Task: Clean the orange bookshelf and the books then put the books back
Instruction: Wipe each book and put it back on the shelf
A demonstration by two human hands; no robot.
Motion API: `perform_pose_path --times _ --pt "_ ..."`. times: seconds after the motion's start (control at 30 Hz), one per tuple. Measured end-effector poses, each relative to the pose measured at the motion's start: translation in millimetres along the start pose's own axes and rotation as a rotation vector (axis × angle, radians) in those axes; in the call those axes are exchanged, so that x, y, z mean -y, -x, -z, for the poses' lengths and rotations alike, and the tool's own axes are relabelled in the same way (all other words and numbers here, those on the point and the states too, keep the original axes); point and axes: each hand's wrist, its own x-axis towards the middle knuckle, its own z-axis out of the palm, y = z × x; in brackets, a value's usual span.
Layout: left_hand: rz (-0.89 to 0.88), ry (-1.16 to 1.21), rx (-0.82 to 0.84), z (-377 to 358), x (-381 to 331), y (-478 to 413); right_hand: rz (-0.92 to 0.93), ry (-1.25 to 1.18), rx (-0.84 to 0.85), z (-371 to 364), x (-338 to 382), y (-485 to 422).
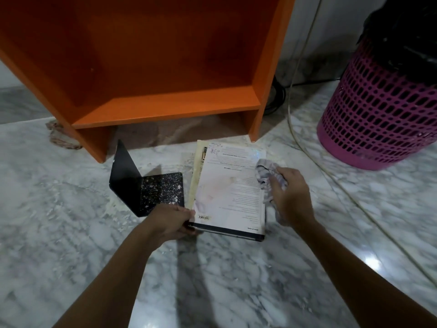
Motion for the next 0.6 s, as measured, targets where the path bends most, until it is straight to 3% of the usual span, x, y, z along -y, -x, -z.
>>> perform_pose_path --times 0.27,0.37,0.6 --pt "0.042 -0.052 -0.022 3.6 -6.9 6.6 -0.074 -0.105 0.116 -13.9 19.1 14.7" --pt "0.009 -0.033 0.042 9.1 -9.0 8.9 -0.092 -0.133 0.192 -15.2 23.7 12.7" --pt "-0.352 -0.181 -0.067 9.3 -66.8 53.3 -0.195 -0.147 0.202 1.8 35.5 -6.8"
